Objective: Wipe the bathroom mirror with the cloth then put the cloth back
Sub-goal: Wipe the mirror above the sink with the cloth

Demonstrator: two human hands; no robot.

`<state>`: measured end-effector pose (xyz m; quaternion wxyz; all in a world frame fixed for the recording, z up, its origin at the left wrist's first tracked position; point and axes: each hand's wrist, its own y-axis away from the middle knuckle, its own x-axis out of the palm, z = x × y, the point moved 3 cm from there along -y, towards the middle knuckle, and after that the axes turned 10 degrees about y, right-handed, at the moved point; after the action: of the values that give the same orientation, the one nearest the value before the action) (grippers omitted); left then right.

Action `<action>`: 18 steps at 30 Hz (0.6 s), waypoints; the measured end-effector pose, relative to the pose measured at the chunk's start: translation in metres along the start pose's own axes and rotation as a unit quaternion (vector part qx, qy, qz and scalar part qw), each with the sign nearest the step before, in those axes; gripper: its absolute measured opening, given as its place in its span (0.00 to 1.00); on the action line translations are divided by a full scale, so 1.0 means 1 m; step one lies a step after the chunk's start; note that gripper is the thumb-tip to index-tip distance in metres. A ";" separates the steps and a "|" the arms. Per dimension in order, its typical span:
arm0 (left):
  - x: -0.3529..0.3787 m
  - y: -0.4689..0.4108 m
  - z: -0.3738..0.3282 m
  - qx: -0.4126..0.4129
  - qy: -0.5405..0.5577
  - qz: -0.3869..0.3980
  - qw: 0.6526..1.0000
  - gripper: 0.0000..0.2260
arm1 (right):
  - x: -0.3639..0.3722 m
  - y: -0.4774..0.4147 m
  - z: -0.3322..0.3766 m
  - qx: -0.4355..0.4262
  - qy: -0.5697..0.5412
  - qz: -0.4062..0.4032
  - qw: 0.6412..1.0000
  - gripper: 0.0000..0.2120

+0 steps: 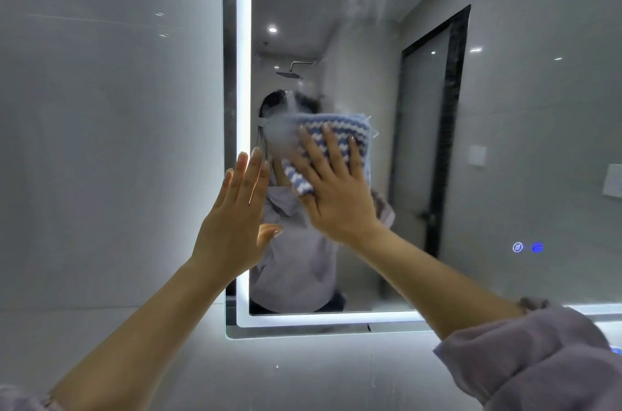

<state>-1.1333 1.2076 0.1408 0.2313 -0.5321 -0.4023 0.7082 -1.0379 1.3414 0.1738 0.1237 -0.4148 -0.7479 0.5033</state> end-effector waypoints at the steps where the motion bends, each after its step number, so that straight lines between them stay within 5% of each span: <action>1: 0.000 0.000 0.000 0.001 0.009 -0.002 1.000 0.42 | 0.002 0.007 0.006 -0.010 0.003 0.002 1.000 0.27; 7: 0.000 -0.002 0.000 0.002 0.026 -0.017 1.000 0.42 | 0.001 -0.002 0.006 -0.049 0.019 0.010 0.999 0.26; 18: -0.002 0.000 -0.003 -0.001 -0.012 -0.004 1.000 0.42 | -0.027 -0.110 -0.055 0.053 0.028 -0.002 0.998 0.25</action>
<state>-1.1299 1.2068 0.1414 0.2286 -0.5224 -0.4077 0.7132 -1.0421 1.3408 0.2998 0.1672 -0.4203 -0.7169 0.5306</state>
